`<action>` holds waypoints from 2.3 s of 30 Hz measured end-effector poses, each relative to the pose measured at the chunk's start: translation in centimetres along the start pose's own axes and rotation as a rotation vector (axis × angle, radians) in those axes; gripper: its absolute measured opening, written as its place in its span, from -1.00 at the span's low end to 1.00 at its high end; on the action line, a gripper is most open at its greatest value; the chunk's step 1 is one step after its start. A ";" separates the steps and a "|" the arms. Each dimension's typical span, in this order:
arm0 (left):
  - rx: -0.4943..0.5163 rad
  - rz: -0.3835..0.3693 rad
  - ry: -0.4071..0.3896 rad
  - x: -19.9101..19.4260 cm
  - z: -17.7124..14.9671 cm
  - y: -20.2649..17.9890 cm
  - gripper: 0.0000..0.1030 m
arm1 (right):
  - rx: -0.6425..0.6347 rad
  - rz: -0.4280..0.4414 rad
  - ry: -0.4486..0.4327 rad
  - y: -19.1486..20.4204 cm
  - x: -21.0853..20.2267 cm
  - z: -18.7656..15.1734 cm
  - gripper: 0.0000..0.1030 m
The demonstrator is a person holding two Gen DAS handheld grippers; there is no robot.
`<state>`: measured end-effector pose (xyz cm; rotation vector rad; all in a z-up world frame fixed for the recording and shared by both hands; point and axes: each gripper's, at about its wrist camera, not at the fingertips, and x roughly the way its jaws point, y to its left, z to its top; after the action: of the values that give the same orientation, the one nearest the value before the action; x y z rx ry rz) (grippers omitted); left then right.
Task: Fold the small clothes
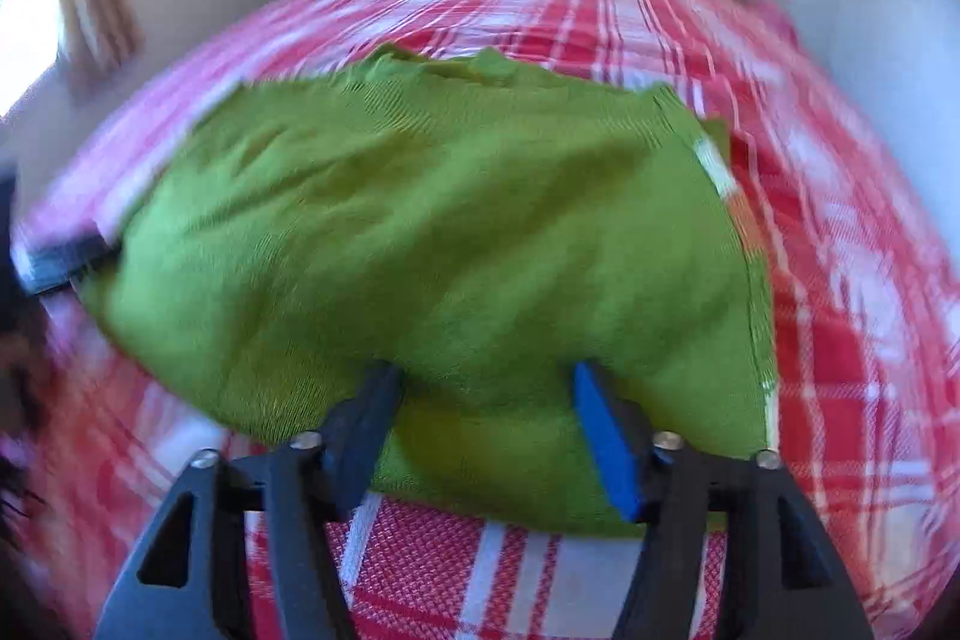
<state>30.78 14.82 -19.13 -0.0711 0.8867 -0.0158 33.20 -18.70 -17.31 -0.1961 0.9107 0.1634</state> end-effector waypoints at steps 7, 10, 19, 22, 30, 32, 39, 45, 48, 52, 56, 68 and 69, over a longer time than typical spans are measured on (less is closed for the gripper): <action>0.022 0.009 0.011 0.2 -0.2 -0.2 1.00 | -0.026 0.112 -0.073 5.4 -2.0 3.6 0.29; 0.022 0.009 0.008 0.3 -0.1 -0.3 1.00 | -0.093 0.150 -0.079 10.1 -0.8 5.3 0.29; 0.010 -0.004 0.000 0.1 -0.2 0.0 1.00 | -0.223 0.147 -0.038 19.4 2.0 3.6 0.29; 0.006 -0.010 -0.003 0.1 -0.3 0.0 1.00 | -0.256 0.160 -0.042 19.8 1.4 2.3 0.29; -0.046 -0.058 -0.017 -0.3 -0.2 1.2 1.00 | -0.368 0.173 -0.117 22.2 -1.1 1.3 0.24; -0.049 -0.060 -0.016 -0.3 -0.2 1.2 1.00 | -0.420 0.156 -0.122 23.3 -0.9 1.0 0.24; -0.145 -0.125 -0.041 -0.7 0.1 2.9 1.00 | -0.464 0.104 -0.154 24.5 -0.9 0.5 0.24; -0.280 -0.254 -0.032 -0.3 1.6 5.9 1.00 | -0.502 0.082 -0.163 25.4 -0.5 0.7 0.24; -0.260 -0.248 -0.051 -0.1 2.7 6.2 1.00 | -0.528 0.058 -0.176 26.4 -0.1 0.8 0.24; -0.240 -0.276 -0.052 0.9 4.4 6.1 1.00 | -0.557 0.016 -0.188 27.5 0.6 0.8 0.24; -0.232 -0.329 -0.054 2.7 6.1 5.3 0.99 | -0.587 -0.039 -0.186 28.3 1.3 0.3 0.24; -0.177 -0.429 -0.041 6.6 10.2 3.1 0.68 | -0.520 -0.067 -0.175 27.2 2.1 0.8 0.01; -0.198 -0.445 -0.026 7.1 10.3 3.3 0.63 | -0.523 -0.071 -0.177 27.2 2.1 0.7 0.00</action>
<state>43.23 18.40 -18.36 -0.4514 0.8301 -0.3423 28.91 7.96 -21.27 -0.6882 0.6691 0.3466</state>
